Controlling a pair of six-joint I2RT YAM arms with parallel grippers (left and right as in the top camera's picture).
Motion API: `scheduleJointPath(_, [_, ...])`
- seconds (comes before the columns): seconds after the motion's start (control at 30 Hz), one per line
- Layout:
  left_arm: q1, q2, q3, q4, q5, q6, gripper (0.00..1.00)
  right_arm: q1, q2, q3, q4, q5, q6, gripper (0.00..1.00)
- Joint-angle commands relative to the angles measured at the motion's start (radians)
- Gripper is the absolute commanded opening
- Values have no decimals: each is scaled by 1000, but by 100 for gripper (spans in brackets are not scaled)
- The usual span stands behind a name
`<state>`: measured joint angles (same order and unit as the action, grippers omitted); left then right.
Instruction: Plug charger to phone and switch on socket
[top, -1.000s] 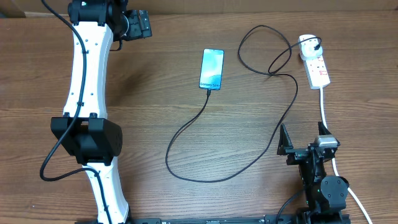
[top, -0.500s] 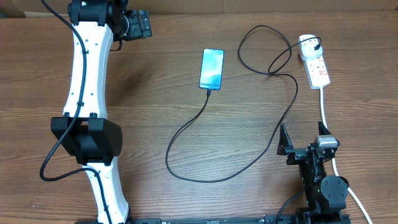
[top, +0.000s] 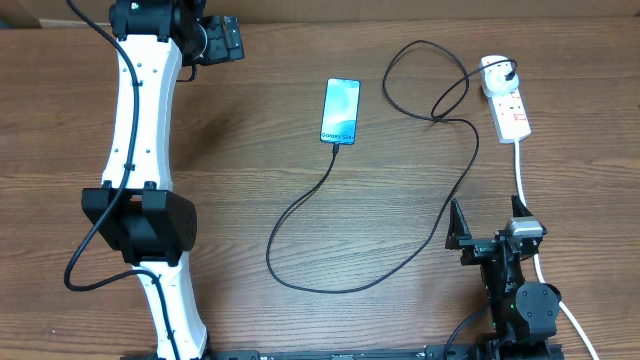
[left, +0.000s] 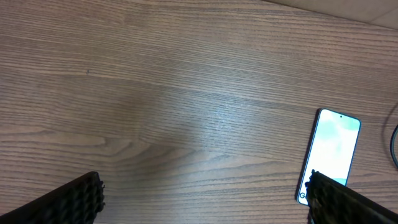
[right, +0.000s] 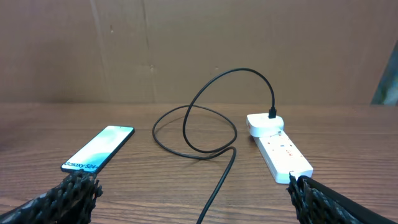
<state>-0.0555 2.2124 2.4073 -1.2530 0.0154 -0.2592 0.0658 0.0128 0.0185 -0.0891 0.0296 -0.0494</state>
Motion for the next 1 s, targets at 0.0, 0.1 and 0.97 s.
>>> scheduleJointPath(0.0, [-5, 8, -2, 0, 4, -10, 100, -5, -10, -11, 6, -6, -4, 100])
scheduleJointPath(0.1, [-5, 8, -2, -10, 4, -10, 100, -5, -10, -11, 6, -6, -4, 100])
scheduleJointPath(0.97, [-74, -112, -4, -198, -127, 12, 100, -5, -10, -11, 6, -6, -4, 100])
